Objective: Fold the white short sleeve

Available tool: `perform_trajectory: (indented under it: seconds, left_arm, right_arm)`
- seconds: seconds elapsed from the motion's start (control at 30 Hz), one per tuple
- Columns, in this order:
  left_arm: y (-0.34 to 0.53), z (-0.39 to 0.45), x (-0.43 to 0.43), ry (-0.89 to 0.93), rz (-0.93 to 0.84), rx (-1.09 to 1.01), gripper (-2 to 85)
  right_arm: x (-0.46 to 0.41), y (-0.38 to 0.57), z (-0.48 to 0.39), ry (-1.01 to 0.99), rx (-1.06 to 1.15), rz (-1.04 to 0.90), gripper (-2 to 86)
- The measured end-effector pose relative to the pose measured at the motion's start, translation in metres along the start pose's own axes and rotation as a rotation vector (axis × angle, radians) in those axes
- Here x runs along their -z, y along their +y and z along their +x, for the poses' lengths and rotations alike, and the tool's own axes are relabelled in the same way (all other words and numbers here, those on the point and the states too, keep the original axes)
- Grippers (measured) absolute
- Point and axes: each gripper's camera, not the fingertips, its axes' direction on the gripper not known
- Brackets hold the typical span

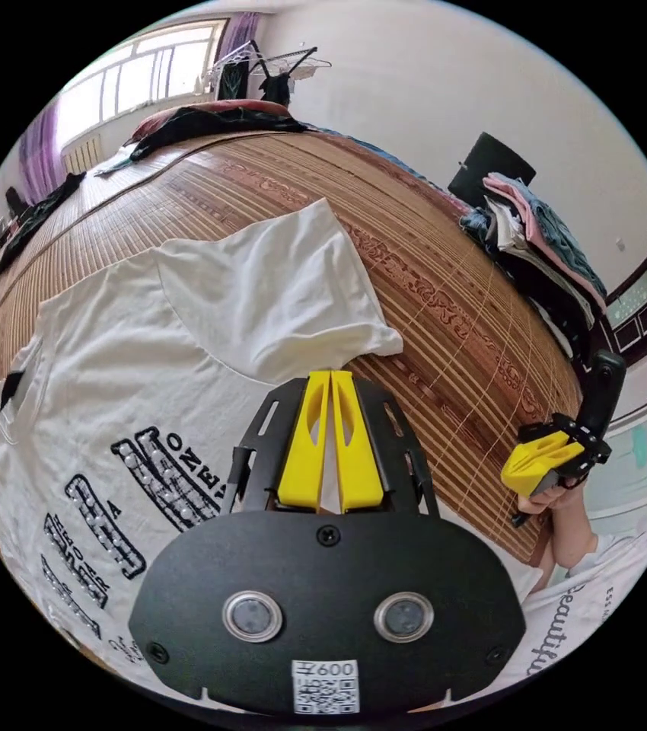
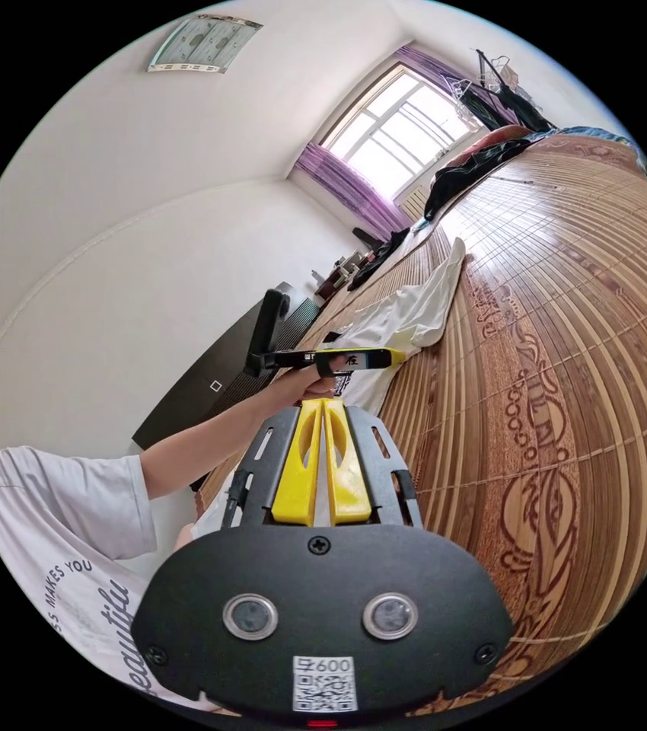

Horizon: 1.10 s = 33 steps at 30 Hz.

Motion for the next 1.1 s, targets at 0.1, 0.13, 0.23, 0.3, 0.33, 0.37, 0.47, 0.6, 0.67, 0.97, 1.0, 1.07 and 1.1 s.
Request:
perform_trajectory:
  seconds: [0.1,0.13,0.23,0.3,0.33,0.37,0.47,0.6,0.67,0.97,1.0,1.07,1.1]
  left_arm:
    - [-0.008,-0.018,0.012,0.108,0.013,0.022,0.3]
    - [-0.008,-0.023,0.023,0.122,0.041,0.015,0.3]
    - [-0.001,-0.040,0.065,0.015,0.160,0.014,0.3]
    - [0.000,-0.058,0.087,-0.126,0.196,0.035,0.3]
    - [-0.003,-0.073,0.097,-0.240,0.193,0.049,0.4]
    - [-0.008,-0.090,0.103,-0.362,0.170,0.058,0.5]
    - [-0.025,-0.137,0.108,-0.580,0.098,0.096,1.0]
    - [-0.048,-0.170,0.111,-0.727,0.079,0.070,2.4]
    - [-0.056,-0.178,0.132,-0.802,0.223,0.109,2.3]
    - [-0.131,-0.218,0.050,-0.803,-0.075,0.060,0.3]
    - [-0.132,-0.219,0.041,-0.800,-0.113,0.060,0.2]
    - [-0.127,-0.197,0.029,-0.890,-0.084,-0.014,0.3]
    - [-0.126,-0.192,0.027,-0.904,-0.084,-0.024,0.3]
  right_arm:
    - [0.004,0.000,0.002,-0.006,-0.002,0.002,-0.9]
    - [0.005,0.000,0.003,-0.007,-0.003,0.002,-0.9]
    - [0.009,0.000,0.004,-0.009,-0.002,-0.002,-0.9]
    - [0.012,-0.001,0.005,-0.012,-0.004,-0.001,-0.9]
    - [0.014,-0.001,0.006,-0.015,-0.006,0.002,-0.9]
    - [0.016,-0.001,0.007,-0.019,-0.010,0.005,-0.9]
    - [0.022,-0.001,0.009,-0.032,-0.009,0.009,-0.9]
    - [0.030,-0.003,0.011,-0.053,-0.005,0.013,-0.9]
    - [0.036,-0.003,0.013,-0.065,-0.009,0.025,-0.9]
    - [0.056,-0.008,0.021,-0.127,-0.034,0.044,-0.9]
    - [0.057,-0.008,0.021,-0.129,-0.035,0.046,-0.9]
    - [0.063,-0.010,0.021,-0.135,-0.036,0.051,-0.9]
    - [0.064,-0.010,0.021,-0.136,-0.037,0.051,-0.9]
